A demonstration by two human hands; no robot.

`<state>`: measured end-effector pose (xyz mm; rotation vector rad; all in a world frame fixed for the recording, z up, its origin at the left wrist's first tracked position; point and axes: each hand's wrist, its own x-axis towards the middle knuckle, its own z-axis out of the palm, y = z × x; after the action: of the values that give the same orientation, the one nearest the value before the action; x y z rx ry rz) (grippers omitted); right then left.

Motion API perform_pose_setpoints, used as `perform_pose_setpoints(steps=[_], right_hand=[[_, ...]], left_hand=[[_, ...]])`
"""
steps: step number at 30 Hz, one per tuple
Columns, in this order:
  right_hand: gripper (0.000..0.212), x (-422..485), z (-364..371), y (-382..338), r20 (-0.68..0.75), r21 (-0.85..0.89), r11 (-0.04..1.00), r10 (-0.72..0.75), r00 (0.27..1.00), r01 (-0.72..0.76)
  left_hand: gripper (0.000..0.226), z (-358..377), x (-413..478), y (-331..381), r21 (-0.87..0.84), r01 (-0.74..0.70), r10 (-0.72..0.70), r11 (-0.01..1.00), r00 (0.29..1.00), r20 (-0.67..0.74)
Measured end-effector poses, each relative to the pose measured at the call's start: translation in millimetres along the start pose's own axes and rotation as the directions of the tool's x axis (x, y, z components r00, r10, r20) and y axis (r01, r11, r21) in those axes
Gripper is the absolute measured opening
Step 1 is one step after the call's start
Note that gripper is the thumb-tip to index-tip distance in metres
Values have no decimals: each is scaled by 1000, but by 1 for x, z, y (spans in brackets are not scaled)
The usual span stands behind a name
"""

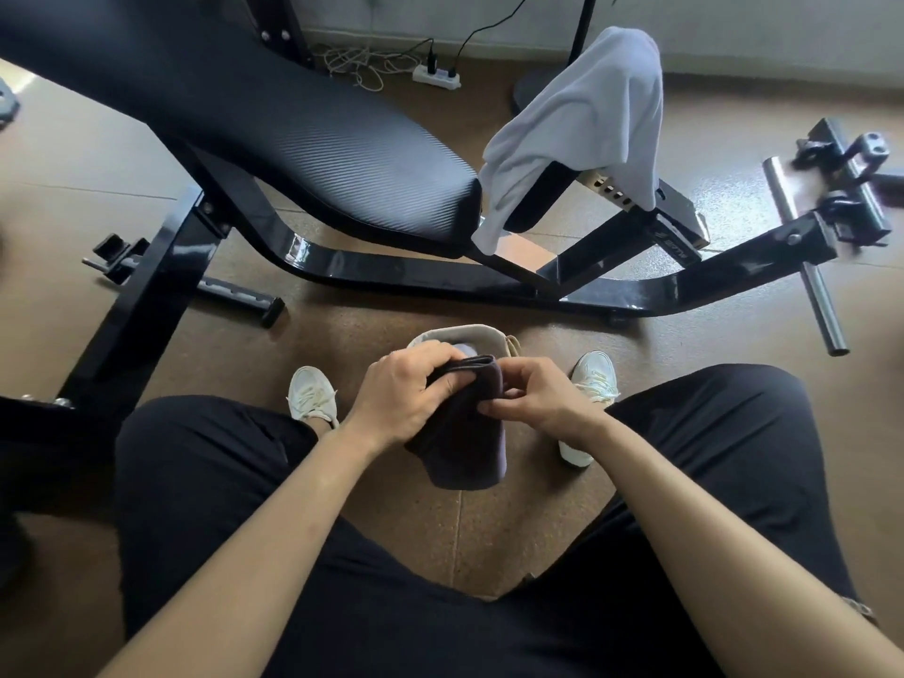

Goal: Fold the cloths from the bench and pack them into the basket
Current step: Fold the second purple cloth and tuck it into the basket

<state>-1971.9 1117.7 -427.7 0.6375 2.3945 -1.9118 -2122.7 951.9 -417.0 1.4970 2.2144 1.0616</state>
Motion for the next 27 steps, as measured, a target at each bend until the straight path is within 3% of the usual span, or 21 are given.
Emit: perform_pose_setpoints(steps=[6, 9, 15, 20, 27], right_hand=[[19, 14, 10, 20, 6, -196, 981, 12, 1000, -11], [10, 15, 7, 28, 10, -274, 961, 41, 999, -37], [16, 15, -2, 45, 10, -481, 868, 143, 990, -121], [16, 12, -10, 51, -49, -403, 893, 196, 979, -199], [13, 8, -21, 55, -139, -352, 904, 206, 969, -242]], left_hand=[[25, -29, 9, -3, -218, 93, -104, 972, 994, -40], [20, -43, 9, -5, -231, 114, -130, 966, 990, -56], [8, -63, 5, -9, -202, 170, -199, 965, 971, -135], [15, -78, 3, -32, -202, 258, -306, 945, 916, -260], [15, -84, -4, -58, -217, 394, -445, 893, 844, -298]])
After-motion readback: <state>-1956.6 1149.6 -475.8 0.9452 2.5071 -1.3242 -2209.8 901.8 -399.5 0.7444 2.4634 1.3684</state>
